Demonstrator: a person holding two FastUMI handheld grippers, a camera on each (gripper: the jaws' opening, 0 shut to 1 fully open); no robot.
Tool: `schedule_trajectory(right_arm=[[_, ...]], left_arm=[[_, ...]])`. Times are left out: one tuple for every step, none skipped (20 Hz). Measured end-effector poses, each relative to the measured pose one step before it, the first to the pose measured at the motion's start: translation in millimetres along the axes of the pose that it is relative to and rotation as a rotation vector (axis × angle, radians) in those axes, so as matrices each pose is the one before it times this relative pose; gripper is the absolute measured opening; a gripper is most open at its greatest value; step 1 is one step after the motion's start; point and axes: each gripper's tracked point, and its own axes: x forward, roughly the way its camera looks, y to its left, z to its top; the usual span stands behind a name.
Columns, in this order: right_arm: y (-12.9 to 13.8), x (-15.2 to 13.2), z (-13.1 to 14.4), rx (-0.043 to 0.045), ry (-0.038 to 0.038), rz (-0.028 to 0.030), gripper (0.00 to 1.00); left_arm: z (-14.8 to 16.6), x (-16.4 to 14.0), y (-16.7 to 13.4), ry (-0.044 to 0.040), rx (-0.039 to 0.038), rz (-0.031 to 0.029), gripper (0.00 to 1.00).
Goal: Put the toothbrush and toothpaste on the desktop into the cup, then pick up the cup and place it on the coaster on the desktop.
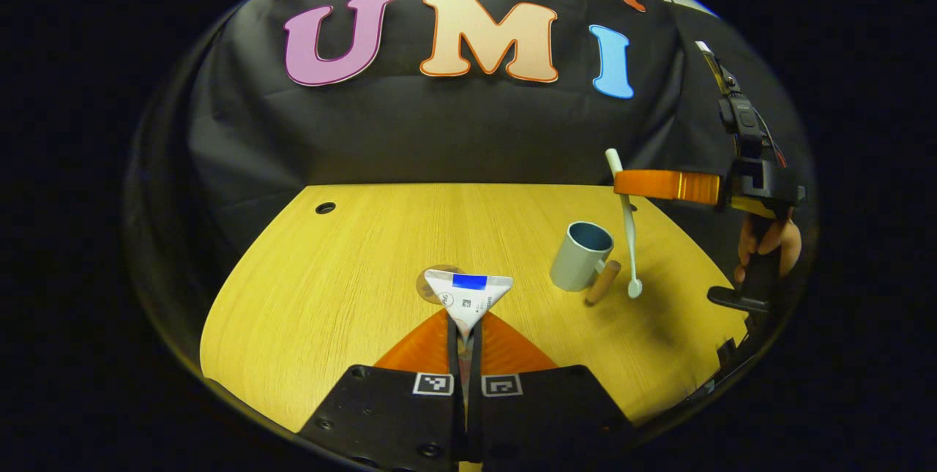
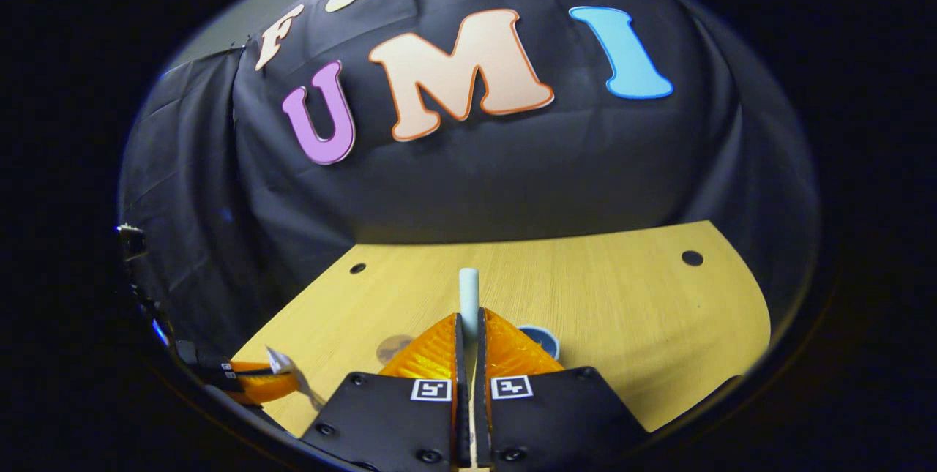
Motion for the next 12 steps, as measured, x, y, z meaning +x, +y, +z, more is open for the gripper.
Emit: schedule_trajectory(right_arm=[[-4.9,4.58,9.85,-0.00044,-0.03454,-0.01086,0.05],[-2.55,2.64,10.61,0.00327,-0.02951,-0.00614,0.05],[-2.1,6.69,4.55,0.00761,-0.02342,-0.00429,0.05],[-1.33,7.81,3.83,0.00598,-0.01652,-0.00007,0.05],[-3.51,9.46,2.44,0.00241,-0.01938,-0.00582,0.05],[-4.42,9.52,3.96,0.00087,-0.01781,-0.01015,0.05],[-4.49,7.93,1.98,0.00409,-0.01084,-0.00906,0.05],[-4.11,5.99,0.08,0.00605,-0.00454,-0.00824,0.05],[-5.73,3.41,-1.07,0.0031,-0.00848,-0.01117,0.05],[-4.25,4.67,-1.03,-0.0016,-0.00248,-0.00482,0.05],[-2.9,4.59,-2.26,-0.00549,-0.00567,-0.00766,0.05],[-2.37,4.26,-2.17,-0.0077,0.00064,-0.0036,0.03]], left_arm=[[2.16,-2.17,0.29,-0.00016,0.0031,0.00569,0.0],[0.96,-3.58,-0.02,-0.00232,-0.00044,0.00452,0.0],[1.78,-2.65,0.11,-0.00555,-0.00179,0.00397,0.0],[0.43,-1.64,-0.57,0.00212,-0.00462,0.00711,0.0],[0.4,0.14,0.51,0.00124,-0.00513,0.00609,0.0],[0.14,-1.04,1.26,0.00048,-0.00322,0.0094,0.0],[1.06,-0.82,1.19,0.00535,0.00047,0.01087,0.0],[-0.38,-0.49,-0.03,-0.00135,-0.00047,0.00714,0.0],[1.6,0.03,0.08,-0.00138,0.00096,0.00595,0.0],[-0.15,-0.98,-0.52,0.00081,-0.00002,0.00633,0.0],[0.22,0.41,0.03,0.00276,0.00088,0.00402,0.0],[0.66,0.46,-0.78,0.00073,-0.0004,0.00323,0.0]])
